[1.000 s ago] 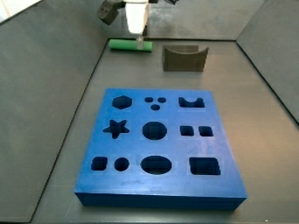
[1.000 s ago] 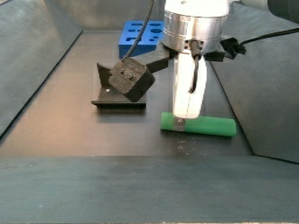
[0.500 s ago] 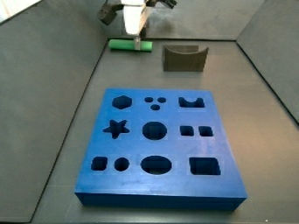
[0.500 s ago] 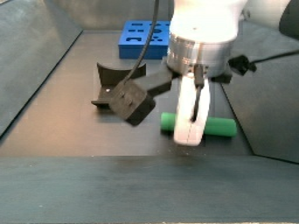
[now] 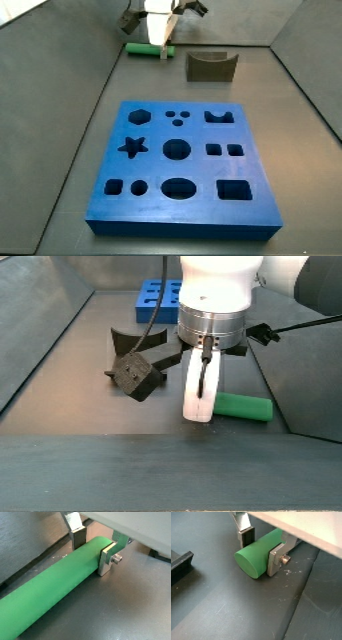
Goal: Pick up the oval object. Move up. Place the oval object on the fixture. Regrasp the oval object. Move to above the board. Insert the oval object.
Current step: Pick up the oval object.
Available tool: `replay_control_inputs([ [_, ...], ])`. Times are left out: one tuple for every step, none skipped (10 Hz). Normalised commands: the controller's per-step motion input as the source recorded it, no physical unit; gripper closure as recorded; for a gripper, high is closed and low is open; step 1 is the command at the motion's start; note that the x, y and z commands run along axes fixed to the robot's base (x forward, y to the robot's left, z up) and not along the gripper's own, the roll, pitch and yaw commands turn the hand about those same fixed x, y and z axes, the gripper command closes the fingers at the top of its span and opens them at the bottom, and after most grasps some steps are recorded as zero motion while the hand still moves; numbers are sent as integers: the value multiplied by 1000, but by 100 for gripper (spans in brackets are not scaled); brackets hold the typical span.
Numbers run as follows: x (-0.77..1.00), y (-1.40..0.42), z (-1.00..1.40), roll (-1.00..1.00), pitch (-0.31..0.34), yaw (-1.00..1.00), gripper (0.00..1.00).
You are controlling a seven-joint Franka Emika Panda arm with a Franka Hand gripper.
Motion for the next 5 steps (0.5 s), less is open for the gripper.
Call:
replay_control_inputs([
  [-31, 140, -14, 90, 0, -34, 100],
  [0, 0, 0, 0, 0, 0, 100],
  [0, 0, 0, 0, 0, 0, 100],
  [0, 0, 0, 0, 0, 0, 100],
  [0, 0, 0, 0, 0, 0, 100],
])
